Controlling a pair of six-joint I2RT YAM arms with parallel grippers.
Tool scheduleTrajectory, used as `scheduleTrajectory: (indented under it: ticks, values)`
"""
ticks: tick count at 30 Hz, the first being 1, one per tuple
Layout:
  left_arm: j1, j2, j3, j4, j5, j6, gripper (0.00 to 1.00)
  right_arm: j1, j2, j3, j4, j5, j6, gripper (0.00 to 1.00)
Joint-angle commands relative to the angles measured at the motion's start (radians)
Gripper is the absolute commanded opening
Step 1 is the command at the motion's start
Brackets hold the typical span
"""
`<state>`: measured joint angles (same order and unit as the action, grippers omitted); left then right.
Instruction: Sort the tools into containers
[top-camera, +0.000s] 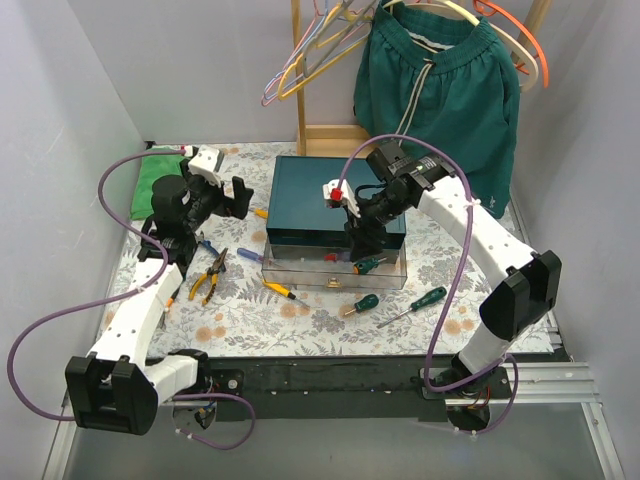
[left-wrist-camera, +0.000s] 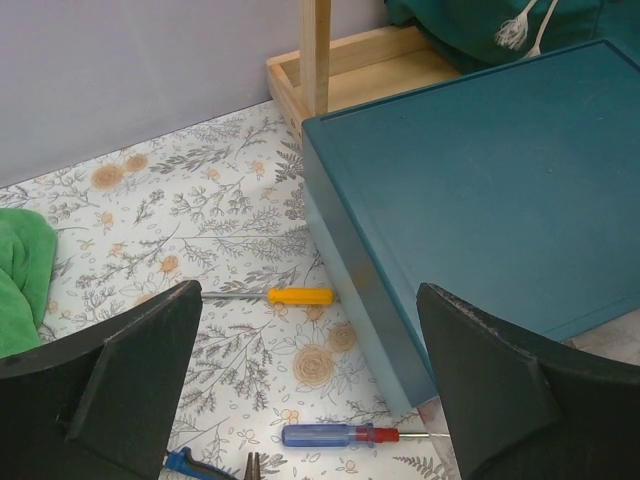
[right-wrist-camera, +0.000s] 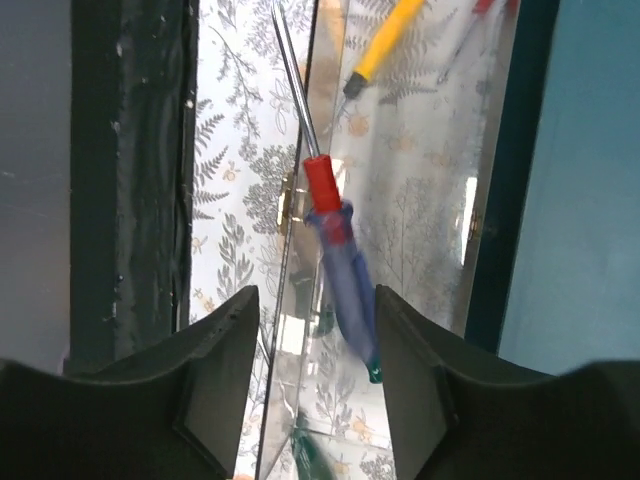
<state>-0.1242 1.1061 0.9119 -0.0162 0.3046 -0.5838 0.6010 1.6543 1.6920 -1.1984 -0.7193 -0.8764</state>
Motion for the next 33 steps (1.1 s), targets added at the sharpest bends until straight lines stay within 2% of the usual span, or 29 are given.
scheduleTrajectory:
  ticks: [1,4,6,9,10,13,14,16,21,28,33]
  values:
    - [0.020,-0.051,-0.016,-0.007,0.024,-0.010,0.90,-0.004,-0.021,0.050,0.014,0.035,0.079,0.59]
    - [0.024,-0.046,-0.007,-0.010,0.034,-0.013,0.90,-0.033,-0.085,0.040,0.039,0.060,0.027,0.60]
    - [0.024,-0.040,0.005,-0.010,0.036,-0.014,0.90,-0.085,-0.184,-0.052,0.051,0.076,-0.036,0.61]
    - [0.024,-0.020,0.018,0.001,0.048,-0.021,0.90,-0.213,-0.309,-0.193,-0.054,0.087,-0.244,0.61]
    - [0.024,-0.014,0.022,0.005,0.053,-0.024,0.90,-0.249,-0.332,-0.228,-0.100,0.102,-0.365,0.61]
    - [0.026,0.011,0.025,0.012,0.053,-0.025,0.90,-0.378,-0.503,-0.437,-0.110,0.204,-0.557,0.62]
    - [0.026,0.021,0.024,0.010,0.053,-0.024,0.90,-0.418,-0.528,-0.487,-0.109,0.228,-0.679,0.62]
    - [0.026,0.032,0.019,0.039,0.050,-0.022,0.90,-0.443,-0.556,-0.583,-0.107,0.279,-0.760,0.62]
    - [0.026,0.066,0.015,0.041,0.050,-0.031,0.90,-0.514,-0.476,-0.683,-0.093,0.293,-0.848,0.60]
    - [0.026,0.113,0.042,0.022,0.031,-0.001,0.90,-0.540,-0.360,-0.788,0.098,0.310,-0.946,0.60]
    - [0.026,0.176,0.105,-0.044,-0.007,0.053,0.90,-0.550,-0.245,-0.808,0.166,0.314,-1.013,0.59]
